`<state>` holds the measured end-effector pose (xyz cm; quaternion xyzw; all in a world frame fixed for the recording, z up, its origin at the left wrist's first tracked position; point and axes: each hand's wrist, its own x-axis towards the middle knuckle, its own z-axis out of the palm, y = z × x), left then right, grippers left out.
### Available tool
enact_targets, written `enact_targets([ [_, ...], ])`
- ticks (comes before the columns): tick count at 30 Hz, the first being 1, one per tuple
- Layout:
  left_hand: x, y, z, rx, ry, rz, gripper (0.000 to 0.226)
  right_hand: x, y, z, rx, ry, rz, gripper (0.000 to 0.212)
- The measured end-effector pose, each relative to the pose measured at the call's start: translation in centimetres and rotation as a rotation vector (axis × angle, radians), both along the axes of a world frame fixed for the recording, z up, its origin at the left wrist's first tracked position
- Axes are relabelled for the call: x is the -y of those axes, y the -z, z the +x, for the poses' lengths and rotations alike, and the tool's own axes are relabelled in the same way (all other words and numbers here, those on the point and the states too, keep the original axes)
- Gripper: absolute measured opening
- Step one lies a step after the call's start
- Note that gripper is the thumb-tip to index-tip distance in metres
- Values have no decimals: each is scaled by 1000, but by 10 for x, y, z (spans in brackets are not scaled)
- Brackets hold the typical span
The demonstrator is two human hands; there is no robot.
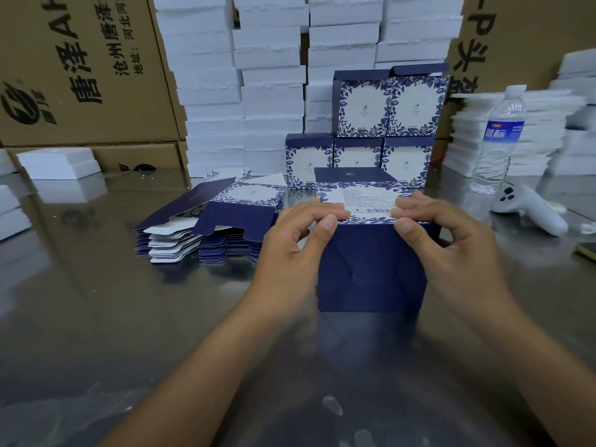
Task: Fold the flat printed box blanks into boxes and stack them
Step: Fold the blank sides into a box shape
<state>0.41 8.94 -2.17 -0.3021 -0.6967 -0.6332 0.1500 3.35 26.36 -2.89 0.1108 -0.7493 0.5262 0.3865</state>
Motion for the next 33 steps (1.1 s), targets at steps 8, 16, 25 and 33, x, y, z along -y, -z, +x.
enact_targets([
  [8, 4, -2, -1, 4, -2, -36, 25, -7, -1, -2, 42, -120, -191, 17],
  [16, 4, -2, -2, 14, -14, -25, 28, -4, 1, -4, 48, -102, -202, 17],
  [25, 10, -1, -8, -12, -12, -55, 27, -14, -4, -2, 216, -207, -352, 32],
  [33, 11, 5, -13, -53, -14, -33, 23, -13, -4, -4, 193, -181, -327, 23],
])
